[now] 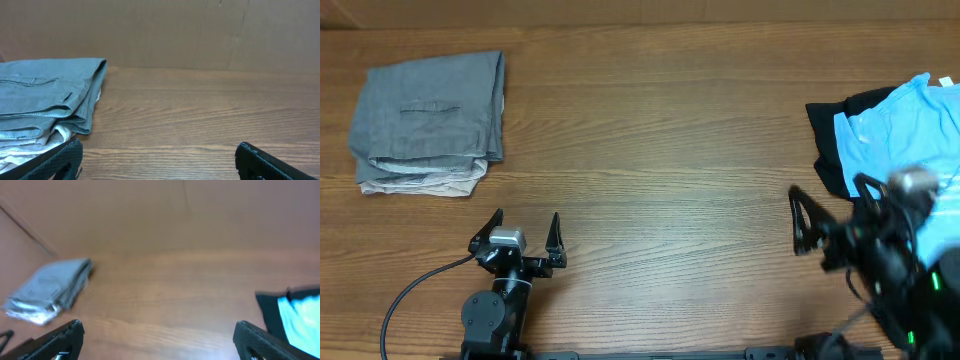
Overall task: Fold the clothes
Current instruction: 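Move the right gripper over the light-blue T-shirt on the right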
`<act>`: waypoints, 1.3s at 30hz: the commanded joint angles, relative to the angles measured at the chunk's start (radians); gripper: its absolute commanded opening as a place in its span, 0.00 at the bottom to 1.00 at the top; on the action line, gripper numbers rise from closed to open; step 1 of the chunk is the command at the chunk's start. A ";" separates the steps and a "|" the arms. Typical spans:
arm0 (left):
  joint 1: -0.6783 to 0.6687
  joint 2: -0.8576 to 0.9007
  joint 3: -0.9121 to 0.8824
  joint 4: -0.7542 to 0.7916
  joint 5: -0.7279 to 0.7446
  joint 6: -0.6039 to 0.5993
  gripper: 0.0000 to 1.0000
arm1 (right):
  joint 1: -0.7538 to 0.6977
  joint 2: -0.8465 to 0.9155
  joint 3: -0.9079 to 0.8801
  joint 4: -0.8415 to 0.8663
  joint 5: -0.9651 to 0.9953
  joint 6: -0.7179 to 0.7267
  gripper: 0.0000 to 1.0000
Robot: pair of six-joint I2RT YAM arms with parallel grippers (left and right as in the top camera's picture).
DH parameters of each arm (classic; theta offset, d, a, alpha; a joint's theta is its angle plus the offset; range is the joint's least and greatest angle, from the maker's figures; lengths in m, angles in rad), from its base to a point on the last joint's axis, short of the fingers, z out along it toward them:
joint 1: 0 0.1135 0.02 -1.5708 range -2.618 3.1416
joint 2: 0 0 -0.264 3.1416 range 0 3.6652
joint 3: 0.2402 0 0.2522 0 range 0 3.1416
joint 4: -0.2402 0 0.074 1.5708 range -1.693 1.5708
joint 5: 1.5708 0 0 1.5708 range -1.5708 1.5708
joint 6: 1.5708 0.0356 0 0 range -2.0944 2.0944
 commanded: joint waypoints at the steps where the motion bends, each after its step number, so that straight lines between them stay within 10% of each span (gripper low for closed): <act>1: -0.007 -0.011 -0.006 0.003 -0.010 0.018 1.00 | -0.003 0.164 0.109 -0.082 0.045 -0.011 1.00; 15: -0.007 -0.011 -0.006 0.004 -0.010 0.018 1.00 | -0.005 0.637 0.218 -0.216 0.206 -0.056 1.00; 39: -0.006 -0.011 -0.006 0.003 -0.010 0.018 1.00 | -0.224 0.666 0.219 -0.231 0.145 -0.021 0.91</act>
